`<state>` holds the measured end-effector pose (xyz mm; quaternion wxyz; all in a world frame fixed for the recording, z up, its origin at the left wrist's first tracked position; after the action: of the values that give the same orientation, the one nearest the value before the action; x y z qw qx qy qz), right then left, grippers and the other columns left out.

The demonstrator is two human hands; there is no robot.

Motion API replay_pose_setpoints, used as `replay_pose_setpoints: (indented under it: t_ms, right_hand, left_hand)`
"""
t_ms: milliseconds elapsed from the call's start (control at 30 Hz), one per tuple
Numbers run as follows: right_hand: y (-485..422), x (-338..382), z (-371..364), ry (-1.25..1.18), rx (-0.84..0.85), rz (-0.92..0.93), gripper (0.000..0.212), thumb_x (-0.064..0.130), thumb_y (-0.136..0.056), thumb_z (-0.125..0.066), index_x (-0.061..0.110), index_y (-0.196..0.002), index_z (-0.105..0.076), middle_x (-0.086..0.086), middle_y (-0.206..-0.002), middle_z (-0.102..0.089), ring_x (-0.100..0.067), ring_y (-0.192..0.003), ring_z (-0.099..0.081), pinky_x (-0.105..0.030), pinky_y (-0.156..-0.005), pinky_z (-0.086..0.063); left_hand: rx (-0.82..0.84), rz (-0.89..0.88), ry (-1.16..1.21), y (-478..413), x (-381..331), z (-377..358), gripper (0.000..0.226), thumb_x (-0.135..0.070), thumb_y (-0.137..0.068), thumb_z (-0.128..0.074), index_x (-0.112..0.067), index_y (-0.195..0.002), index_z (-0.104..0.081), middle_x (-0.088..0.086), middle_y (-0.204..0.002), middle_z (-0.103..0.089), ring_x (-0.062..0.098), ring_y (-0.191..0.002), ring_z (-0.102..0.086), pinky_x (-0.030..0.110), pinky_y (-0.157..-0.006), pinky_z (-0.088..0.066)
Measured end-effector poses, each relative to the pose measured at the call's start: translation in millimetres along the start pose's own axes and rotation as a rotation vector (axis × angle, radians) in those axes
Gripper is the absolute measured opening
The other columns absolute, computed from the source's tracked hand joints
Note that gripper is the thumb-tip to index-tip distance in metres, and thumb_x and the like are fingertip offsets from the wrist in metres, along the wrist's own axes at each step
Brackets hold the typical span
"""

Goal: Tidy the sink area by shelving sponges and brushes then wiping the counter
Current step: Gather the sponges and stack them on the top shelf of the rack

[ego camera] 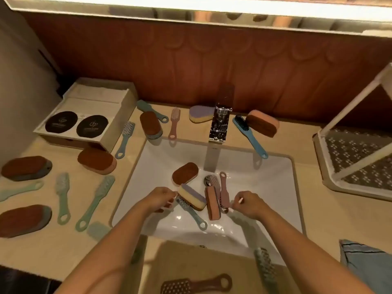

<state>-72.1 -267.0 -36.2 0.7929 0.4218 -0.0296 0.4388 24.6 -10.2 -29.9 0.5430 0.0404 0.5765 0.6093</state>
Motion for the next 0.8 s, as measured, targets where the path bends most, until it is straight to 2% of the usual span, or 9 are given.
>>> replay_pose_setpoints:
  t_ms: [200,267,333,433,500,567,633,700,800]
  right_hand:
    - [-10,24,-31,0.114,0.093,0.022,0.044,0.047,-0.080,-0.062,0.020,-0.111,-0.050,-0.003,-0.104,-0.064,-0.019,-0.087,-0.060,-0.026,-0.069,-0.049]
    - [-23,27,-42,0.105,0.068,0.018,0.061,0.051,-0.079,-0.058,0.016,-0.126,-0.042,-0.003,-0.097,-0.065,-0.021,-0.083,-0.064,-0.032,-0.075,-0.055]
    - [-26,31,-47,0.058,0.046,0.014,0.067,0.050,-0.080,-0.057,0.017,-0.133,-0.036,-0.001,-0.097,-0.063,-0.022,-0.086,-0.064,-0.036,-0.080,-0.055]
    - [-28,35,-52,0.025,0.039,0.047,0.084,0.038,-0.081,-0.063,0.033,-0.146,-0.010,-0.004,-0.138,-0.043,-0.027,-0.111,-0.056,-0.037,-0.090,-0.048]
    - [-26,42,-54,0.056,0.018,0.153,0.104,0.031,-0.082,-0.063,0.054,-0.129,0.026,-0.003,-0.156,-0.014,-0.030,-0.116,-0.053,-0.041,-0.092,-0.048]
    - [-26,44,-55,-0.042,-0.061,0.224,0.111,0.025,-0.084,-0.063,0.070,-0.104,0.037,-0.007,-0.158,-0.006,-0.033,-0.108,-0.058,-0.044,-0.085,-0.051]
    - [-28,43,-52,-0.139,-0.102,0.189,0.099,0.026,-0.088,-0.058,0.071,-0.115,0.026,-0.007,-0.157,-0.013,-0.033,-0.109,-0.058,-0.045,-0.082,-0.051]
    - [-29,39,-53,-0.043,-0.030,0.134,0.080,0.027,-0.091,-0.054,0.049,-0.139,0.007,-0.007,-0.154,-0.022,-0.031,-0.123,-0.049,-0.042,-0.093,-0.046]
    - [-31,36,-54,-0.066,0.014,0.086,0.071,0.026,-0.091,-0.052,0.029,-0.147,-0.008,-0.006,-0.150,-0.031,-0.027,-0.130,-0.042,-0.038,-0.102,-0.042]
  left_hand:
    - [-0.046,0.059,0.023,-25,22,-23,0.046,-0.031,-0.090,-0.057,-0.012,-0.127,-0.039,0.012,-0.115,-0.054,0.024,-0.099,-0.055,0.030,-0.076,-0.046]
    - [-0.147,-0.031,-0.220,-39,24,-24,0.060,-0.027,-0.087,-0.063,-0.015,-0.137,-0.031,0.013,-0.134,-0.045,0.028,-0.120,-0.046,0.035,-0.095,-0.042]
    - [-0.300,-0.200,-0.511,-47,23,-23,0.066,-0.031,-0.083,-0.066,-0.020,-0.140,-0.033,0.009,-0.140,-0.041,0.027,-0.127,-0.040,0.035,-0.101,-0.037]
    - [-0.376,-0.460,-0.697,-55,16,-24,0.070,-0.044,-0.073,-0.074,-0.028,-0.133,-0.043,0.004,-0.134,-0.047,0.025,-0.124,-0.046,0.036,-0.098,-0.044]
    - [-0.358,-0.503,-0.715,-64,13,-24,0.076,-0.043,-0.062,-0.083,-0.023,-0.128,-0.051,0.011,-0.134,-0.050,0.031,-0.121,-0.050,0.044,-0.095,-0.048]
    - [-0.377,-0.565,-0.787,-70,8,-24,0.083,-0.040,-0.047,-0.090,-0.017,-0.120,-0.059,0.019,-0.129,-0.055,0.036,-0.114,-0.056,0.048,-0.086,-0.053]
    - [-0.391,-0.638,-0.915,-74,-1,-27,0.084,-0.048,-0.037,-0.091,-0.018,-0.112,-0.063,0.018,-0.126,-0.055,0.035,-0.115,-0.052,0.047,-0.078,-0.056]
    - [-0.354,-0.670,-1.059,-78,-7,-29,0.076,-0.058,-0.034,-0.086,-0.024,-0.100,-0.068,0.013,-0.123,-0.058,0.028,-0.118,-0.042,0.041,-0.076,-0.057]
    - [-0.272,-0.601,-1.186,-83,-15,-31,0.063,-0.060,-0.041,-0.082,-0.030,-0.095,-0.069,0.008,-0.123,-0.062,0.026,-0.123,-0.047,0.036,-0.082,-0.052]
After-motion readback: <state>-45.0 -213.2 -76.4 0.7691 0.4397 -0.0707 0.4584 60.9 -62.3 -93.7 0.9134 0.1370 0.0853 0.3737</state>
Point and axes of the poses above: each hand's wrist, its own y-axis away from the middle knuckle, its own z-axis out of the back of the hand, x = y × z, the point moved 4 cm from there along -y, towards the middle knuckle
